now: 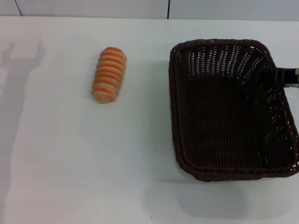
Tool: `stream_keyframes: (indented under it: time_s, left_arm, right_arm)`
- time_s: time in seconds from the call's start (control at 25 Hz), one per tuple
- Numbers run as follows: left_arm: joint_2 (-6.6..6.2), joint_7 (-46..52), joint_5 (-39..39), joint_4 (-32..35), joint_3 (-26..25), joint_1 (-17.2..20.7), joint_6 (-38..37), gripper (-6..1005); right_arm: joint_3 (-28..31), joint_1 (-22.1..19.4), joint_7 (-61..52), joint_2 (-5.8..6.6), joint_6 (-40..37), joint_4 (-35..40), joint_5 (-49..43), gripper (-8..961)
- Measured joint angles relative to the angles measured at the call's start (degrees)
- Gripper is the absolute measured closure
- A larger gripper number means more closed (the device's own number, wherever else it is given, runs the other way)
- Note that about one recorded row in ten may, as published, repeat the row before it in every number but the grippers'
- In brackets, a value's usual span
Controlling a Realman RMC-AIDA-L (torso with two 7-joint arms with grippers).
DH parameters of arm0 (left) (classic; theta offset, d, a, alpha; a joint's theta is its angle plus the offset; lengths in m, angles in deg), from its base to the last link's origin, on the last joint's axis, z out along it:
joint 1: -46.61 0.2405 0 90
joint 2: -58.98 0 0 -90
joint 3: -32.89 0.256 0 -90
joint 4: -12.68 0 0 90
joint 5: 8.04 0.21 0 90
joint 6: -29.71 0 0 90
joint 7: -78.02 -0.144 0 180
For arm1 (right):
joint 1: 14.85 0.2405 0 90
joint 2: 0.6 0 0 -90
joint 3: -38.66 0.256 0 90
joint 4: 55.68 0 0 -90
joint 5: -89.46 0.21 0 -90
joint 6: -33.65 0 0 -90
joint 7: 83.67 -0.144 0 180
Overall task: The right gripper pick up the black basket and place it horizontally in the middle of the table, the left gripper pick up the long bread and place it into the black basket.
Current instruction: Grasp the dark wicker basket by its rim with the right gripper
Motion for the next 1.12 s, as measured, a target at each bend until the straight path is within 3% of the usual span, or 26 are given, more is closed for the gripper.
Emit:
stream_keyframes:
  time_s: [0.44, 0.88, 1.0, 1.12]
  left_arm:
    - [0.02, 0.0, 0.0, 0.0, -0.3, -0.2, -0.4, 189]
    - [0.15, -0.1, 0.0, 0.0, -1.1, -0.2, -0.8, 192]
    - [0.24, -0.1, 0.0, -0.1, -1.1, -0.1, -1.0, 193]
    - [0.25, -0.1, 0.0, -0.1, -1.1, -0.1, -1.0, 194]
  right_arm:
    - [-0.9, 1.3, 0.1, -0.03, -0.7, 3.1, 0.1, 231]
    - [-1.8, 1.5, 0.9, 0.04, -1.2, 3.2, 0.4, 442]
    - [-1.8, 1.3, 1.4, 0.04, -1.2, 3.1, 0.8, 649]
    - [-1.8, 1.2, 2.0, 0.07, -1.2, 2.9, 1.0, 737]
